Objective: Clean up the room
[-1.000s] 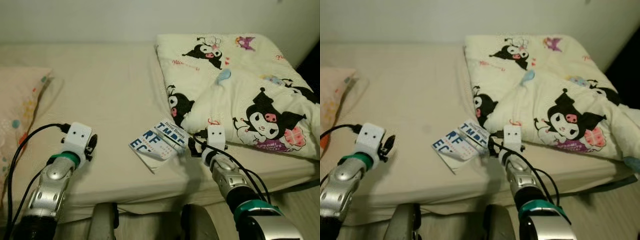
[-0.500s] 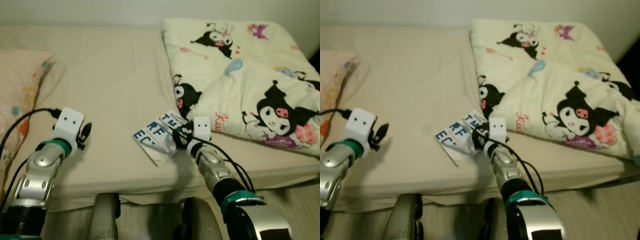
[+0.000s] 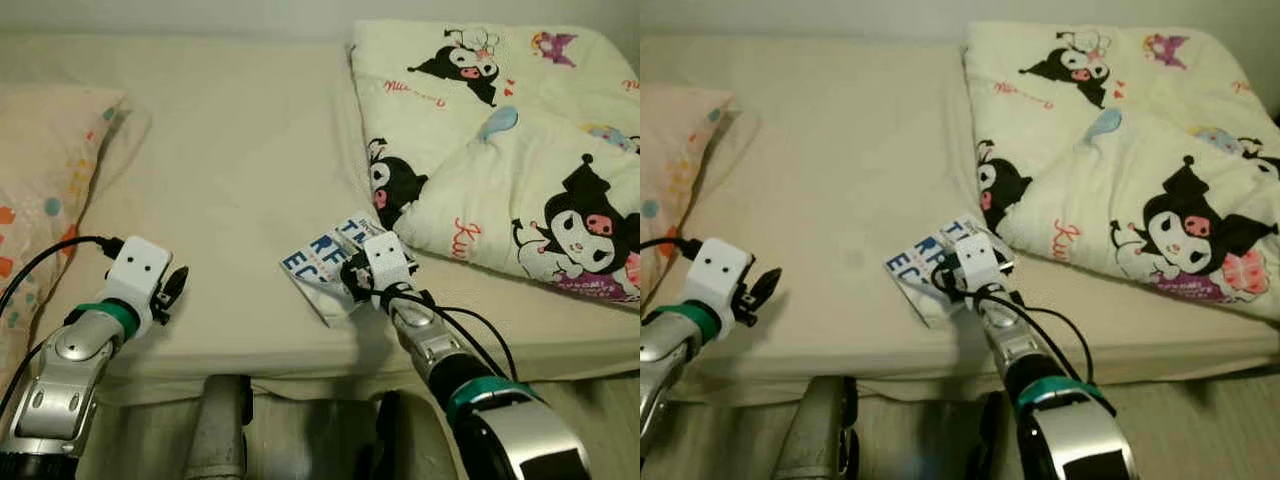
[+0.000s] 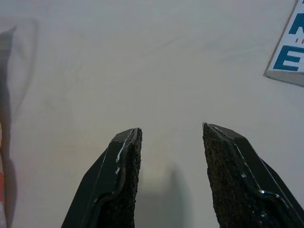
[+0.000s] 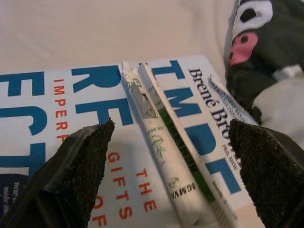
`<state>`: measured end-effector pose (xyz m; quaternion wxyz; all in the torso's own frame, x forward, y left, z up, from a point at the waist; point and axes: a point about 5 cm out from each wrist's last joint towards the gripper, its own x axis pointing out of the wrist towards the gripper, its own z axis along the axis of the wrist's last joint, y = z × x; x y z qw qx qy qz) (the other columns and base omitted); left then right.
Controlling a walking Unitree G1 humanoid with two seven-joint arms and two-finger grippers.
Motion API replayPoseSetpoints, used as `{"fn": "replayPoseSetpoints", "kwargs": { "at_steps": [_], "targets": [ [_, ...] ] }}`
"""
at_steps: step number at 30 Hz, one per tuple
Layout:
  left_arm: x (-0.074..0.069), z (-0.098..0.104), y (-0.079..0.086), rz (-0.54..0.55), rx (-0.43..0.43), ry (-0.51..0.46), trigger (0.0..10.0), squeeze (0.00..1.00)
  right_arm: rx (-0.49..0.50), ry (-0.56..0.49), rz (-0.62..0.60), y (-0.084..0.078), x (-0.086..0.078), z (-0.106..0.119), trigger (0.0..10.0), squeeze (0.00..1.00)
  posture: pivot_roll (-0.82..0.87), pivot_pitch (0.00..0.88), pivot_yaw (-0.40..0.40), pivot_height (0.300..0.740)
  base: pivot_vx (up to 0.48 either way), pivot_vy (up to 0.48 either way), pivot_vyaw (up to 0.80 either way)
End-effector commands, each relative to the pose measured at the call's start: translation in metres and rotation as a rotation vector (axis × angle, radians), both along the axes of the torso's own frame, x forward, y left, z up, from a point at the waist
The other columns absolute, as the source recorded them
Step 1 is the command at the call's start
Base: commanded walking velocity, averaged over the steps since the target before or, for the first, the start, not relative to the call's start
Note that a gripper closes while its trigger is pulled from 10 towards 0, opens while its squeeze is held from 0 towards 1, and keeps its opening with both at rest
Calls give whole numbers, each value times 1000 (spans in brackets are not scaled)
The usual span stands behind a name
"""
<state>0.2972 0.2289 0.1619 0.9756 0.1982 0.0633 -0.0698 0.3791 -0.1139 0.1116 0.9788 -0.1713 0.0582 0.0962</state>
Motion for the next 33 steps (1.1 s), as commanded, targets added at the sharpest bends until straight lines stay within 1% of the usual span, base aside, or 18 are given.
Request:
{"fn": "replayPoseSetpoints", "kwargs": {
  "at_steps": [1, 2, 3, 4, 6, 9, 10, 11, 14, 16, 20, 24, 25, 26, 27, 28, 30, 33],
  "targets": [
    [-3, -2, 4, 4, -10, 29, 10000, 0, -24, 11, -41, -7, -1, -4, 10000, 0, 361, 290, 26, 597, 0, 0, 0],
    [-3, -2, 4, 4, -10, 29, 10000, 0, -24, 11, -41, -7, -1, -4, 10000, 0, 361, 290, 26, 597, 0, 0, 0],
    [1, 5, 6, 9, -20, 20, 10000, 0, -25, 32, -95, -15, 0, -5, 10000, 0, 363, 287, 32, 597, 0, 0, 0],
    [1, 5, 6, 9, -20, 20, 10000, 0, -25, 32, -95, -15, 0, -5, 10000, 0, 363, 287, 32, 597, 0, 0, 0],
    [5, 13, 6, 8, -32, 12, 10000, 0, -20, 91, -184, -31, -2, -14, 10000, 0, 363, 286, 35, 597, 0, 0, 0],
    [5, 14, 6, 5, -32, 11, 10000, 0, -17, 111, -203, -34, -4, -17, 10000, 0, 363, 286, 35, 597, 0, 0, 0],
    [5, 13, 5, -2, -32, 15, 10000, 0, 4, 139, -212, -36, -6, -21, 10000, 0, 363, 285, 40, 597, 0, 0, 0],
    [5, 13, 5, -2, -32, 15, 10000, 0, 4, 139, -212, -36, -6, -21, 10000, 0, 363, 285, 40, 597, 0, 0, 0],
    [3, 12, 3, -18, -37, 27, 10000, 0, 148, 273, -196, -34, -15, -39, 10000, 0, 364, 284, 43, 597, 0, 0, 0],
    [3, 11, 3, -19, -37, 28, 10000, 0, 176, 294, -179, -31, -16, -42, 10000, 0, 364, 284, 43, 597, 0, 0, 0],
    [3, 12, 3, -20, -35, 34, 10000, 0, 191, 318, -134, -24, -19, -46, 10000, 0, 366, 286, 46, 597, 0, 0, 0],
    [3, 12, 4, -18, -32, 36, 10000, 0, 202, 324, -127, -22, -20, -48, 10000, 0, 368, 285, 47, 597, 0, 0, 0],
    [4, 13, 5, -17, -31, 37, 10000, 0, 209, 325, -130, -22, -20, -48, 7961, 0, 370, 288, 51, 597, 0, 0, 0],
    [4, 13, 5, -17, -31, 37, 10000, 0, 209, 325, -130, -22, -20, -48, 7961, 0, 370, 288, 51, 597, 0, 0, 0],
    [5, 14, 6, -16, -31, 39, 10000, 0, 234, 324, -137, -23, -20, -47, 2980, 0, 370, 288, 51, 597, 0, 0, 0],
    [5, 14, 6, -16, -31, 39, 10000, 0, 234, 324, -137, -23, -20, -47, 2980, 0, 370, 288, 51, 597, 0, 0, 0],
    [5, 14, 6, -16, -31, 40, 10000, 0, 266, 323, -140, -24, -19, -46, 0, 0, 369, 285, 52, 597, 0, 0, 0],
    [4, 14, 5, -17, -32, 41, 10000, 0, 284, 323, -138, -24, -19, -46, 0, 0, 370, 287, 52, 597, 0, 0, 0]
  ]
}}
